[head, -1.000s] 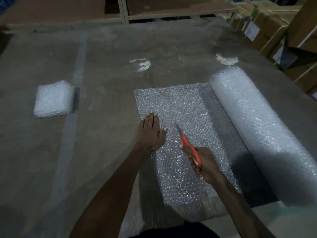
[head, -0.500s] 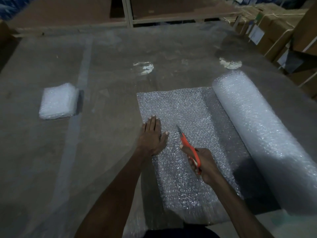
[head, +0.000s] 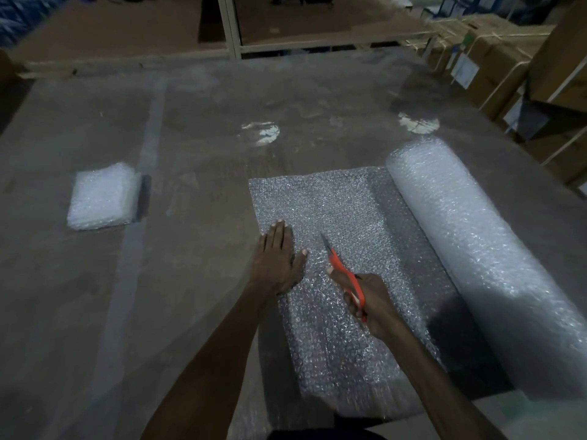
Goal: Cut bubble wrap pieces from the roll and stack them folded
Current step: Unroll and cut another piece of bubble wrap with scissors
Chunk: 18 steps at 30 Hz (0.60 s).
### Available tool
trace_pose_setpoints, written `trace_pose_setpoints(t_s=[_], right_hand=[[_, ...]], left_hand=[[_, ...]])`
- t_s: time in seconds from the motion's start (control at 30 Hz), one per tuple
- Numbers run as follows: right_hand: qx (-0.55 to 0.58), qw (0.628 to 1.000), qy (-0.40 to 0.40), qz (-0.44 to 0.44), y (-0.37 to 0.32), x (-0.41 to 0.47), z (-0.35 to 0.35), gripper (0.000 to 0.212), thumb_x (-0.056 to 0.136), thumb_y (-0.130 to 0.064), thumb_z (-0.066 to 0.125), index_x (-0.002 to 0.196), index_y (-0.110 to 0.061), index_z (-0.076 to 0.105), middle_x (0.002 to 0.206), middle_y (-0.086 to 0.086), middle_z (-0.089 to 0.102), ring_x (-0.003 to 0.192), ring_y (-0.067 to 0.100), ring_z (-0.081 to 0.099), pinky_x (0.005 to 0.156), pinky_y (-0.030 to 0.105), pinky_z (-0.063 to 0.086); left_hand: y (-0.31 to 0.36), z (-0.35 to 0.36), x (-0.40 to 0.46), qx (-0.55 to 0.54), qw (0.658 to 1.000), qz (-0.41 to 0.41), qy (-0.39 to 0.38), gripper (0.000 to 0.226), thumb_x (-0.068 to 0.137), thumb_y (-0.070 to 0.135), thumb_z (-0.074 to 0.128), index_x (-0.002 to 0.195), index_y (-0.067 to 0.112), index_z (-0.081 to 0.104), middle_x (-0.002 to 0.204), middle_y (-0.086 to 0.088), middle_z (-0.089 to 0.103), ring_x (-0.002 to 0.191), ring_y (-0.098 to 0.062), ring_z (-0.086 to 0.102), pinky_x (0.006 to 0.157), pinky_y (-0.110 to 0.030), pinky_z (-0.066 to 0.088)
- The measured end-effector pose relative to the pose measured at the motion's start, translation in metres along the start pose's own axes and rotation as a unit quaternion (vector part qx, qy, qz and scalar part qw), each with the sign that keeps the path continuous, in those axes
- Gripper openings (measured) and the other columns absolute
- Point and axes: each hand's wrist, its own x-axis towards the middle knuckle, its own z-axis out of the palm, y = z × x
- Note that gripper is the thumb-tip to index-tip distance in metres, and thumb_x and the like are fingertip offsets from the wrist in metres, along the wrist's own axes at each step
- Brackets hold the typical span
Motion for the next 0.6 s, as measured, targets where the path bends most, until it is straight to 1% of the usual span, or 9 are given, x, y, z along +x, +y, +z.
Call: trace_pose_setpoints(t_s=[0.2, 0.33, 0.47, 0.6], right_hand=[[0.001, 1.000, -0.005, -0.006, 0.002, 0.003, -0.002, 0.035, 0.078, -0.033, 0.086, 0.074, -0.005, 0.066, 0.050, 0.003, 0.055, 0.034, 0.012, 0.040, 0.034, 0.018, 0.030], [-0.006, 1.000, -0.003, -0.012, -0.002, 0.004, -0.001, 0.037, 0.080, -0.035, 0.085, 0.068, -0.007, 0.065, 0.051, 0.005, 0.055, 0.034, 0.013, 0.040, 0.035, 0.018, 0.030], [-0.006, 1.000, 0.001, -0.012, -0.009, 0.008, 0.003, 0.038, 0.080, -0.035, 0.085, 0.066, -0.007, 0.064, 0.048, 0.004, 0.054, 0.033, 0.011, 0.041, 0.035, 0.018, 0.031], [-0.022, 1.000, 0.001, -0.006, -0.010, 0.010, 0.003, 0.037, 0.081, -0.034, 0.085, 0.069, -0.006, 0.064, 0.049, 0.003, 0.054, 0.034, 0.010, 0.040, 0.035, 0.018, 0.031]], left_hand=[[0.000, 0.001, 0.001, -0.001, 1.000, -0.003, -0.004, 0.081, 0.098, 0.061, 0.007, 0.159, 0.007, 0.003, 0.167, -0.013, -0.004, 0.154, -0.026, -0.007, 0.125, -0.045, -0.001], [0.000, 0.001, 0.002, 0.003, 1.000, -0.004, -0.005, 0.081, 0.098, 0.061, 0.006, 0.159, 0.008, 0.002, 0.167, -0.013, -0.006, 0.154, -0.026, -0.008, 0.125, -0.046, -0.001], [0.000, 0.001, 0.001, -0.002, 1.000, -0.003, 0.000, 0.081, 0.098, 0.061, 0.007, 0.159, 0.008, 0.001, 0.167, -0.012, -0.006, 0.154, -0.025, -0.008, 0.125, -0.043, -0.003], [0.000, 0.001, 0.001, -0.001, 1.000, -0.004, -0.005, 0.080, 0.099, 0.060, 0.008, 0.159, 0.008, 0.001, 0.167, -0.012, -0.007, 0.154, -0.026, -0.009, 0.125, -0.044, -0.003]])
